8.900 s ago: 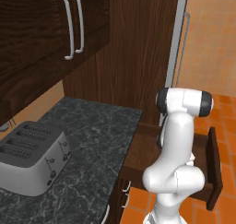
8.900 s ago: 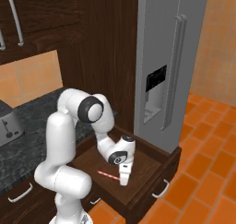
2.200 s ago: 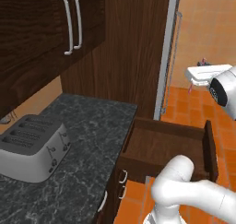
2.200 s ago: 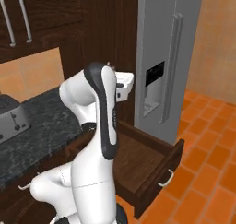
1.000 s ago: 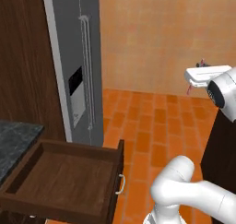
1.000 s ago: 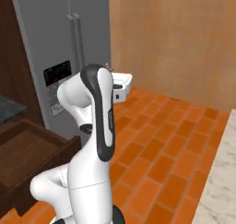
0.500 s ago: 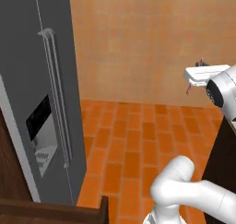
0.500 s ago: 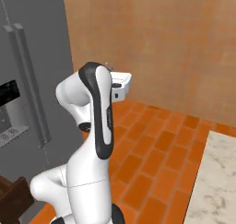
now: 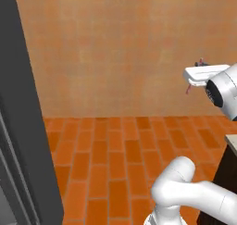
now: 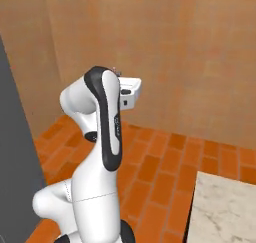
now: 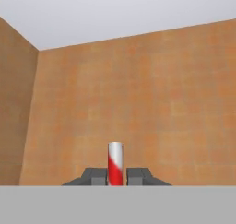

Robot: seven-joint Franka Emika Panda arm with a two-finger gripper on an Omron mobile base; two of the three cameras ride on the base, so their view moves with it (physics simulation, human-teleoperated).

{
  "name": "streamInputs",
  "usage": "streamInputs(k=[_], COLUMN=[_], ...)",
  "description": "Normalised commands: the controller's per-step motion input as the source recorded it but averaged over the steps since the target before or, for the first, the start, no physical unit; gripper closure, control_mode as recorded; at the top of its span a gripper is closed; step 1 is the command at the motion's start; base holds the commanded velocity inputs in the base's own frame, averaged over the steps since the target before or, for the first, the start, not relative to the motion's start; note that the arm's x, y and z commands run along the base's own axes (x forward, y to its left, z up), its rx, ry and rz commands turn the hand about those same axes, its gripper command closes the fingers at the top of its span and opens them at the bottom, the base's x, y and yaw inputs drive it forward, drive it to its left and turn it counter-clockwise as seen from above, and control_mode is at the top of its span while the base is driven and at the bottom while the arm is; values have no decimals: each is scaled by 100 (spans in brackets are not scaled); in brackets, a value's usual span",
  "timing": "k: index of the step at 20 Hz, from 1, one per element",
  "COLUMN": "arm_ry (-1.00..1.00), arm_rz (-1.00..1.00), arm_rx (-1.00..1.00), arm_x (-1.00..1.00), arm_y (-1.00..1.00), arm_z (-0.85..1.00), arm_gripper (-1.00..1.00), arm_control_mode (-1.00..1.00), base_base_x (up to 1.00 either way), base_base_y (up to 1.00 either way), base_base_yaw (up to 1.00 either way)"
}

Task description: Take a straw from the drawer in front and place it inside the glass cup on the dining counter.

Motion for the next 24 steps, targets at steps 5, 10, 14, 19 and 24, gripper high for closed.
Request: streamInputs(k=[5,10,14,19,24], arm_ry=[0,0,0,0,0], arm_rz=[0,0,0,0,0], arm_rx=[0,0,0,0,0], arm_x=[0,0,0,0,0], arm_y=[0,0,0,0,0], arm_z=[0,0,0,0,0], arm_gripper=[100,100,100,100,100], arm_control_mode=[100,100,100,100,100], base_base_x=[100,94,79,76,71], base_base_y=[0,10,21,32,52], base_base_yaw=[-46,-60,-67,-69,-71])
